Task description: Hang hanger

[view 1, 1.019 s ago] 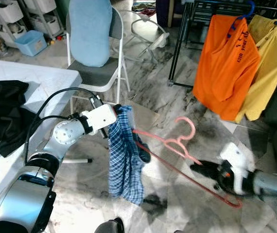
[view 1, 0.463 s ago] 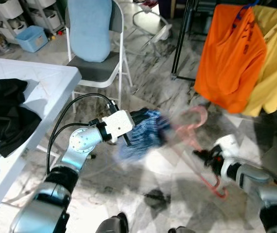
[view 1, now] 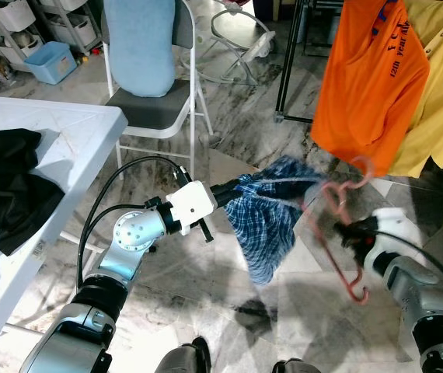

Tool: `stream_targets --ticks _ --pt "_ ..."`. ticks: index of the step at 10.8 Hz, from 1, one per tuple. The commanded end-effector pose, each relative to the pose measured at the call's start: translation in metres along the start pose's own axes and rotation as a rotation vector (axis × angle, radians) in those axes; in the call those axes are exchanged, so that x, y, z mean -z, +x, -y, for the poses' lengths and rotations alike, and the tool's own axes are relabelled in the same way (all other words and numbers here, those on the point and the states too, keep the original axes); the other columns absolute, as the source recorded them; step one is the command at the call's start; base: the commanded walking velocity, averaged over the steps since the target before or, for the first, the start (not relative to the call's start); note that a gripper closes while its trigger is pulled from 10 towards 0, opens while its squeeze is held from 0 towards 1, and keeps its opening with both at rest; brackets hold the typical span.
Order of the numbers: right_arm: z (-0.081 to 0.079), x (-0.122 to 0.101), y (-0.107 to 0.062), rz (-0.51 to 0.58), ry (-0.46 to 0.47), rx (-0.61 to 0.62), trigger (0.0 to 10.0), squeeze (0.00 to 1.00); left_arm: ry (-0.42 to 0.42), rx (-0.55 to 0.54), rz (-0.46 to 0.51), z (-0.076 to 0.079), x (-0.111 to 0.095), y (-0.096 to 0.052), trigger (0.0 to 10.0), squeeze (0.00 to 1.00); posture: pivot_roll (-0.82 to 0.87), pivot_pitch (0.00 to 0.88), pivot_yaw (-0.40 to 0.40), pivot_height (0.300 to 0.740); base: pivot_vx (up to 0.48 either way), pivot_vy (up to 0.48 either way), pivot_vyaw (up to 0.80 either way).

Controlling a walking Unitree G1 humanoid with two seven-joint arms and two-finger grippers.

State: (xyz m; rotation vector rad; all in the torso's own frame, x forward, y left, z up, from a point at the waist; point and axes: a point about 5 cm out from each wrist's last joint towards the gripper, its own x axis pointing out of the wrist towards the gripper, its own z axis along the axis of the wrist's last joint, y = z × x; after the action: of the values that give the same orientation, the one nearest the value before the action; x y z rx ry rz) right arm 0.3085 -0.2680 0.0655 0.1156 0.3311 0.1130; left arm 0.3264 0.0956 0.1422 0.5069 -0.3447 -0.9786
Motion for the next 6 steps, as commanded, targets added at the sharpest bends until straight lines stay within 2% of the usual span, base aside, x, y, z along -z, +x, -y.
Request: stream_targets --ticks 1,3,4,5,6 --pt "0.009 -0.003 -0.003 0.038 0.030 0.073 10.0 0.00 -0.001 -0.018 -0.016 -0.001 0.003 -0.005 10.0 0.00 -0.07 0.183 0.110 0.740 0.000 0.000 0.00" --pt "0.028 -0.020 -0.004 0.141 0.225 0.244 10.0 0.00 -0.050 -0.026 -0.013 0.004 0.003 -0.003 10.0 0.00 -0.07 0.175 0.094 0.740 0.000 0.000 0.00" --pt "0.021 -0.050 0.004 0.258 0.295 0.226 10.0 0.00 -0.086 0.007 -0.027 0.017 0.007 0.001 10.0 0.00 -0.07 0.164 0.083 0.740 0.000 0.000 0.00" --pt "-0.017 -0.096 0.021 0.404 0.312 0.054 10.0 0.00 -0.121 0.060 -0.044 0.034 0.011 0.007 10.0 0.00 -0.06 0.159 0.078 0.740 0.000 0.000 0.00" --pt "-0.040 -0.121 0.026 0.484 0.328 -0.043 10.0 0.00 -0.133 0.086 -0.053 0.040 0.013 0.010 10.0 0.00 -0.06 0.152 0.073 0.740 0.000 0.000 0.00"
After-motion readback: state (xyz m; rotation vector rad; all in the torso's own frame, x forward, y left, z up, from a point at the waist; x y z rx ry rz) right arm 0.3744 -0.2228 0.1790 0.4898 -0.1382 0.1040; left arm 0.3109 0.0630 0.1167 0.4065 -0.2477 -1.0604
